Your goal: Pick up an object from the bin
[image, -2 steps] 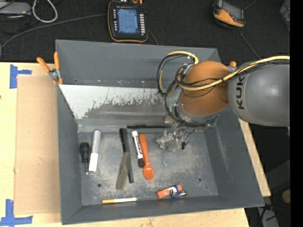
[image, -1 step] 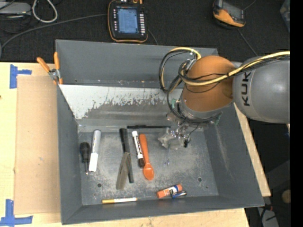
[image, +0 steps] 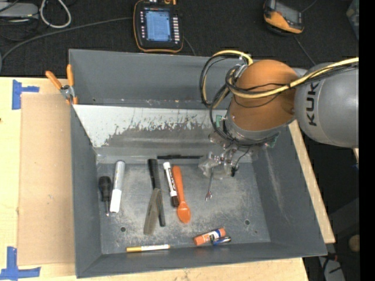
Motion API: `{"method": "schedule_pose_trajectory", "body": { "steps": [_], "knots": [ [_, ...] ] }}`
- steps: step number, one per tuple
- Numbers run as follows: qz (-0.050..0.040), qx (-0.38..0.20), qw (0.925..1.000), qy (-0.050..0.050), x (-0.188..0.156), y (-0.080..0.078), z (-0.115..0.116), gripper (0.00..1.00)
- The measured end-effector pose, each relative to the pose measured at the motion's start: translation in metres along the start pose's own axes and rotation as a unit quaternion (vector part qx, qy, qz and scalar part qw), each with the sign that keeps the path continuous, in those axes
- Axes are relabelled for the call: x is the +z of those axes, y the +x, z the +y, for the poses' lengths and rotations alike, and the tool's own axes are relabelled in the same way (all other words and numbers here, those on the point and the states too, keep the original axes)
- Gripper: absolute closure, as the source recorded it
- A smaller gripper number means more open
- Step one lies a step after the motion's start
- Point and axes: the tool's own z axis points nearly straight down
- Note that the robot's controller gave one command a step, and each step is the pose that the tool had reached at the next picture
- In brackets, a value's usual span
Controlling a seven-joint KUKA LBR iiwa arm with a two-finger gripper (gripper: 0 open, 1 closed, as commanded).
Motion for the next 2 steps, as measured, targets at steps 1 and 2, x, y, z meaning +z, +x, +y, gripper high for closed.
{"method": "schedule_pose_trajectory", "body": {
  "steps": [1,2],
  "knots": [
    [0.0005,0.002,1.0000,-0.004,-0.026,-0.001,0.002,1.00],
    [-0.0003,0.003,1.0000,-0.003,-0.046,-0.002,0.001,1.00]
  ]
}}
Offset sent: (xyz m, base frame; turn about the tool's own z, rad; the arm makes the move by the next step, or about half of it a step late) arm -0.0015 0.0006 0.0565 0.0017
